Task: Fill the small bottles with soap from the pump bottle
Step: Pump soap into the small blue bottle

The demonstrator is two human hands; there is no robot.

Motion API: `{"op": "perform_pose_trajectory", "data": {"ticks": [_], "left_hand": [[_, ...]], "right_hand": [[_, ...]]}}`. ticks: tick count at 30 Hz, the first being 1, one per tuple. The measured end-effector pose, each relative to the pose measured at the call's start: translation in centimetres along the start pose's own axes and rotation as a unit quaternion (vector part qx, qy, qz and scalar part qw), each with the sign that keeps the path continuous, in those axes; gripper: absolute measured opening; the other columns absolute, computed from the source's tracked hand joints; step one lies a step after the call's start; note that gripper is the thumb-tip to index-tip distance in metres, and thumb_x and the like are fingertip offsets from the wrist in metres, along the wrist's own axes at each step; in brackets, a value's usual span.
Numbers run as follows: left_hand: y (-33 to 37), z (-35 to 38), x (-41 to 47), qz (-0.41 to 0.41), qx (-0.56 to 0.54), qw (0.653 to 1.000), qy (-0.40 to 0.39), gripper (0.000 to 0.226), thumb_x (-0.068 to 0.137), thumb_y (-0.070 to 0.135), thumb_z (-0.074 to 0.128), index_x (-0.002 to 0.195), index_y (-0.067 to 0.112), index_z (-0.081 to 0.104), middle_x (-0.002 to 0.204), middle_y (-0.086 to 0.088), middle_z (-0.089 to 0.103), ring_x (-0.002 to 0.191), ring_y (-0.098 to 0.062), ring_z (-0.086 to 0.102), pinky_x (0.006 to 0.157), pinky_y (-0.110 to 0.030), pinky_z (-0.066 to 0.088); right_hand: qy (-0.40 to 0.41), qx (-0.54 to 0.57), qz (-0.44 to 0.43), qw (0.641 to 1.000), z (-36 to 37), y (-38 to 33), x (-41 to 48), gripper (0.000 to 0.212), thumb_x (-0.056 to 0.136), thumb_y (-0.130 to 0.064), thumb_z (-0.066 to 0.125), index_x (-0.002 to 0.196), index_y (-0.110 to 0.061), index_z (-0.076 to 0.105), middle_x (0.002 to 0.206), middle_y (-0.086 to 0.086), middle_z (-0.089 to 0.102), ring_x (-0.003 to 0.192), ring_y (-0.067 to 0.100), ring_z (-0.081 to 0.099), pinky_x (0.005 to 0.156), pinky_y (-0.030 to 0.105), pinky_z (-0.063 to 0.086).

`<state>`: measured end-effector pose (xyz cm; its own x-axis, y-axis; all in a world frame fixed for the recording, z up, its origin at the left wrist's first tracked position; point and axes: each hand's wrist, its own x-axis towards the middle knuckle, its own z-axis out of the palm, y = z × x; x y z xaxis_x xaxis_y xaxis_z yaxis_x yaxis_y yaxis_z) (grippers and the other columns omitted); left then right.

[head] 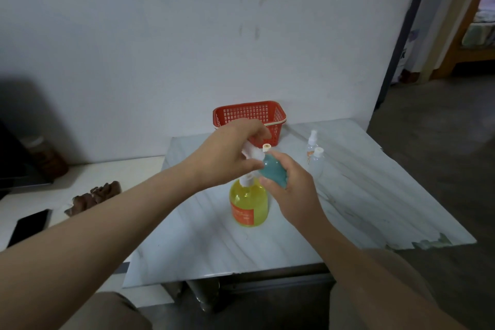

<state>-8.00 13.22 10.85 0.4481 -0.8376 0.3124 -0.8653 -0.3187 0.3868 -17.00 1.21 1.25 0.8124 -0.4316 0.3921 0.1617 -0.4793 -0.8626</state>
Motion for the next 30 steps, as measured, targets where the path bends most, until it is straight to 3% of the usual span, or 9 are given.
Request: {"op": "perform_pose_trajectory", "data": {"ticks": [3,6,9,12,15,18,24,27,30], "left_hand": [[-0.2,0.3,-0.1,0.049,0.053,0.997,-0.033,0.02,0.077,0.007,0.067,0.087,0.024,0.061,0.083,0.016,0.051,0.076,0.0,0.05,0.063,-0.009,0.039],[-0.3,0.6,-0.2,0.022,0.049,0.998,-0.028,0.004,0.082,0.02,0.067,0.083,0.02,0.063,0.073,0.019,0.052,0.068,0.0,0.051,0.062,-0.009,0.038],[-0.5,0.8,-0.4,-0.045,0.002,0.998,-0.037,0.017,0.089,0.033,0.058,0.078,0.02,0.06,0.063,0.012,0.06,0.056,-0.004,0.06,0.06,-0.022,0.049],[-0.6,1.1,-0.6,-0.035,0.023,0.999,-0.016,0.019,0.088,0.037,0.057,0.087,0.019,0.062,0.076,0.012,0.062,0.066,-0.002,0.059,0.065,-0.022,0.049],[-0.9,1.2,-0.8,0.019,0.013,1.0,0.0,0.024,0.077,0.022,0.071,0.098,0.02,0.06,0.093,0.009,0.057,0.082,-0.005,0.053,0.069,-0.018,0.048],[-0.8,1.1,-1.0,0.043,0.038,0.998,-0.008,0.015,0.076,0.009,0.066,0.086,0.018,0.059,0.084,0.008,0.054,0.076,-0.008,0.051,0.066,-0.027,0.049],[-1.1,1.3,-1.3,-0.008,0.028,1.0,0.009,0.021,0.082,0.032,0.067,0.098,0.019,0.065,0.087,0.009,0.061,0.077,-0.007,0.057,0.071,-0.028,0.05],[-1.2,1.6,-1.5,0.024,0.015,1.0,0.003,0.032,0.075,0.022,0.074,0.104,0.021,0.06,0.095,0.01,0.055,0.083,-0.004,0.052,0.071,-0.021,0.05],[-1.0,1.8,-1.4,0.048,0.067,0.997,-0.013,0.017,0.075,0.012,0.069,0.09,0.018,0.062,0.086,0.008,0.054,0.076,-0.006,0.048,0.065,-0.021,0.045]], "right_hand": [[-0.004,-0.007,0.007,1.0,0.2,0.3,-0.2,0.036,0.084,-0.019,0.067,0.116,-0.027,0.055,0.098,-0.009,0.061,0.09,0.004,0.058,0.074,0.011,0.043],[-0.003,-0.005,0.003,1.0,0.1,0.4,-0.6,0.037,0.083,-0.019,0.068,0.107,-0.04,0.049,0.095,-0.016,0.059,0.09,-0.001,0.058,0.074,0.007,0.043],[-0.006,-0.019,-0.009,1.0,-0.1,0.3,-0.7,0.042,0.083,-0.016,0.068,0.107,-0.042,0.047,0.096,-0.019,0.057,0.093,-0.003,0.057,0.076,0.005,0.042],[-0.008,-0.017,-0.006,1.0,0.0,0.7,-0.7,0.04,0.083,-0.016,0.068,0.111,-0.038,0.049,0.1,-0.014,0.059,0.095,0.0,0.058,0.077,0.006,0.043],[-0.008,-0.024,-0.002,1.0,0.1,1.0,-0.7,0.04,0.083,-0.016,0.068,0.117,-0.032,0.053,0.103,-0.014,0.058,0.096,-0.001,0.057,0.079,0.005,0.042],[-0.004,-0.027,0.0,1.0,0.2,1.2,-0.7,0.039,0.082,-0.016,0.068,0.115,-0.031,0.054,0.098,-0.018,0.057,0.093,-0.003,0.056,0.076,0.005,0.041],[-0.007,-0.028,0.001,1.0,0.1,1.2,-1.1,0.043,0.08,-0.012,0.068,0.108,-0.039,0.05,0.096,-0.02,0.058,0.092,-0.002,0.056,0.075,0.006,0.041],[-0.011,-0.034,0.005,0.999,0.2,1.4,-1.2,0.043,0.081,-0.014,0.068,0.11,-0.039,0.048,0.096,-0.024,0.054,0.093,-0.002,0.055,0.076,0.005,0.04],[-0.015,-0.042,0.011,0.999,0.3,1.5,-1.2,0.04,0.081,-0.015,0.068,0.113,-0.033,0.052,0.093,-0.022,0.054,0.089,-0.003,0.054,0.072,0.004,0.038]]}}
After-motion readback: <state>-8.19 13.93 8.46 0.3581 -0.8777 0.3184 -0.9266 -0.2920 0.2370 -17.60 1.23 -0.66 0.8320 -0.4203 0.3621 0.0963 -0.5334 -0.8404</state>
